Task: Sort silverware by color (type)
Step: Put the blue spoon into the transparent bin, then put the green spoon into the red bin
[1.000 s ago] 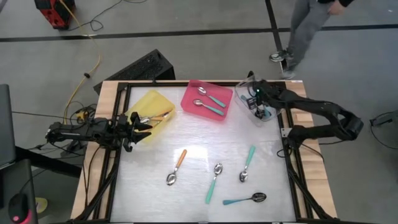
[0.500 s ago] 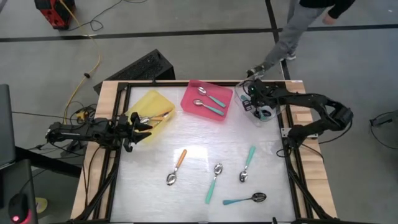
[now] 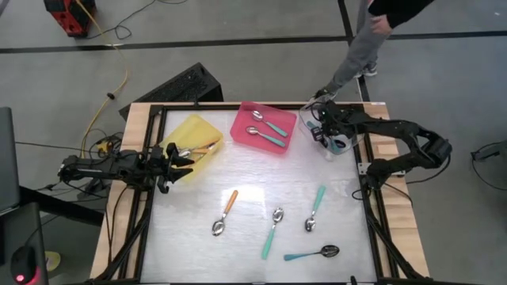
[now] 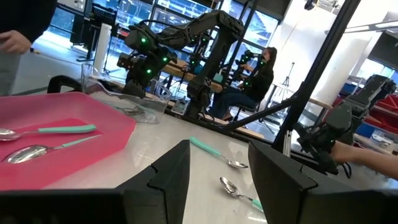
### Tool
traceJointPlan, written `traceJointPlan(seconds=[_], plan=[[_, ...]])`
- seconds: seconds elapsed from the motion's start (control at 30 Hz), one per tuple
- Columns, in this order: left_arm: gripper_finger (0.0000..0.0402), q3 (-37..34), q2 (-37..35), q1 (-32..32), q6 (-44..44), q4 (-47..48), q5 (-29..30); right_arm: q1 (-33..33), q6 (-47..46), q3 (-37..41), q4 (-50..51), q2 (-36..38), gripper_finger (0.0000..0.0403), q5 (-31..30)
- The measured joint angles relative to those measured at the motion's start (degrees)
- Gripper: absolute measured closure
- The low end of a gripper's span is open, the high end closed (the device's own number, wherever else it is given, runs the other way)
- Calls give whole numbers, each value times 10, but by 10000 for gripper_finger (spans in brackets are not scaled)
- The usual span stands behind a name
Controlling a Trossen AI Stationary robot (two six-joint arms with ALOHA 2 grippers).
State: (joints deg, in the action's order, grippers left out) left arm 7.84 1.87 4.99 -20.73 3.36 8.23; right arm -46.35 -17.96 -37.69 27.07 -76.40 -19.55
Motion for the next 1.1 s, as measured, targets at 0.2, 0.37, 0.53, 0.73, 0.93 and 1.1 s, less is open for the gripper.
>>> traceJointPlan(seconds=[0.2, 0.37, 0.53, 0.73, 0.93, 1.1], plan=[[253, 0, 0, 0, 0, 0, 0, 0, 4, 0, 0, 0, 338, 4], [253, 0, 0, 0, 0, 0, 0, 0, 7, 0, 1, 0, 301, 15], [253, 0, 0, 0, -1, 0, 0, 1, 16, -8, 11, 0, 259, 15], [253, 0, 0, 0, -1, 0, 0, 8, 30, -53, 57, 28, 250, 14], [253, 0, 0, 0, -4, 0, 0, 27, 27, -83, 73, 99, 260, 15], [253, 0, 0, 0, -15, -1, 0, 59, 29, -84, 34, 192, 264, 95]])
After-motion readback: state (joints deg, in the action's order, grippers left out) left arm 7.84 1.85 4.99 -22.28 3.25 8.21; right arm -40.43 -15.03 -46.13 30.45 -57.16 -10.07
